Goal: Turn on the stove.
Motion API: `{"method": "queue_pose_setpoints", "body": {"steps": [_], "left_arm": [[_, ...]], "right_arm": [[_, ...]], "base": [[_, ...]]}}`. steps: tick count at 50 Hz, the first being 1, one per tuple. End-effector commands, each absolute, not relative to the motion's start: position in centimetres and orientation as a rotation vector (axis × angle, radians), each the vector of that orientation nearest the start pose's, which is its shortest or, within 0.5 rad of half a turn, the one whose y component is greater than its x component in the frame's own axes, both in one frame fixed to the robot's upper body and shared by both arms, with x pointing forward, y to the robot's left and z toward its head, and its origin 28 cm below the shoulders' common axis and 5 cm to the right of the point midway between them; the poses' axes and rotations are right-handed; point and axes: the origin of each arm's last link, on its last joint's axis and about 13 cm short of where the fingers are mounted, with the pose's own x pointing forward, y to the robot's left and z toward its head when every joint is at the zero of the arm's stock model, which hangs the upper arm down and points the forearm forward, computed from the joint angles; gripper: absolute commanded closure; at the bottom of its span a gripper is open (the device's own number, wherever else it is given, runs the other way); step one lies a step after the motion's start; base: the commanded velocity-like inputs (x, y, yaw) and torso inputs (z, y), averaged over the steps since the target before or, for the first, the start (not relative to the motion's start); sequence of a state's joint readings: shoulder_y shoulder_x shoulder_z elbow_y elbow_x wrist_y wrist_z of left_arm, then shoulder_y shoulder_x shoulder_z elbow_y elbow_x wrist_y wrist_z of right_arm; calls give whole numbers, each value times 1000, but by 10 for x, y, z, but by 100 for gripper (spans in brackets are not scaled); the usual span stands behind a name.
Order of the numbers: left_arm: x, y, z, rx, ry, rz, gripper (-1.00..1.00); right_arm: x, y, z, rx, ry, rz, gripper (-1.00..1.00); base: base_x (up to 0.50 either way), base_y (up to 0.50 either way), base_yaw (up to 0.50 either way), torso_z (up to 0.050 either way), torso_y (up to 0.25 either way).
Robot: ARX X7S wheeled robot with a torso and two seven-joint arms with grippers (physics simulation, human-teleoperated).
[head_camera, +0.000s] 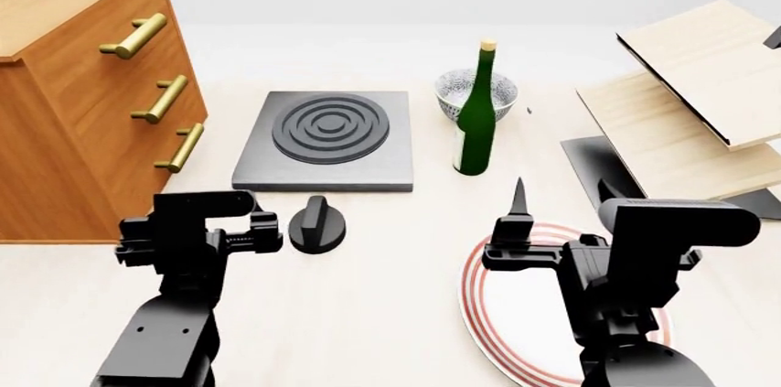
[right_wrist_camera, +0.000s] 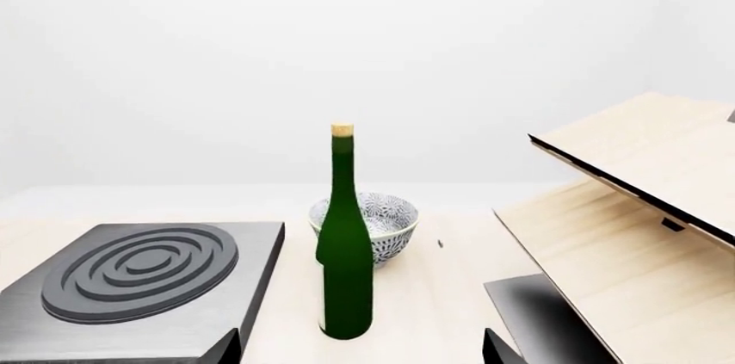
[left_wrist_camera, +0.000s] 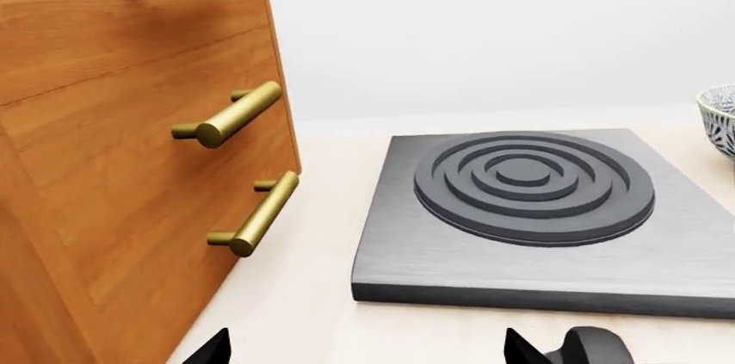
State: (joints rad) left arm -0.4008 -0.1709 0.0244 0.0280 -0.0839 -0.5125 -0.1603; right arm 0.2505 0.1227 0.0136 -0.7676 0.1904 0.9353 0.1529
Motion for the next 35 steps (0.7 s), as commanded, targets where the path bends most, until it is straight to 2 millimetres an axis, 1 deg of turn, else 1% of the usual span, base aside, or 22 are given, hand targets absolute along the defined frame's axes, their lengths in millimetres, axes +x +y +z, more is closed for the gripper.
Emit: {"method": "queue_pose_setpoints", "body": {"steps": [1, 7, 17, 20, 25, 28, 35], "left_arm": [[305, 249, 59, 126, 94, 213, -100], [308, 244, 48, 138, 111, 206, -100], [310, 231, 36, 150, 124, 183, -100], [311, 229, 33, 147, 132, 181, -100], [314, 224, 30, 152, 141, 178, -100], [316, 221, 30, 158, 142, 170, -100], [322, 214, 26, 166, 149, 158, -100]], "right_arm": [[212, -108, 153, 1, -68, -32, -100], [212, -108, 152, 4, -65, -31, -100], [209, -107, 152, 1, -58, -27, -100], [206, -108, 156, 3, -81, -25, -100], [208, -105, 150, 19, -62, -16, -100], [208, -107, 152, 20, -62, -18, -100], [209, -109, 148, 19, -53, -30, -100]], "base": [[0, 0, 0, 0, 0], [0, 0, 0, 0, 0], [0, 0, 0, 0, 0], [0, 0, 0, 0, 0], [0, 0, 0, 0, 0], [0, 0, 0, 0, 0], [0, 0, 0, 0, 0]]}}
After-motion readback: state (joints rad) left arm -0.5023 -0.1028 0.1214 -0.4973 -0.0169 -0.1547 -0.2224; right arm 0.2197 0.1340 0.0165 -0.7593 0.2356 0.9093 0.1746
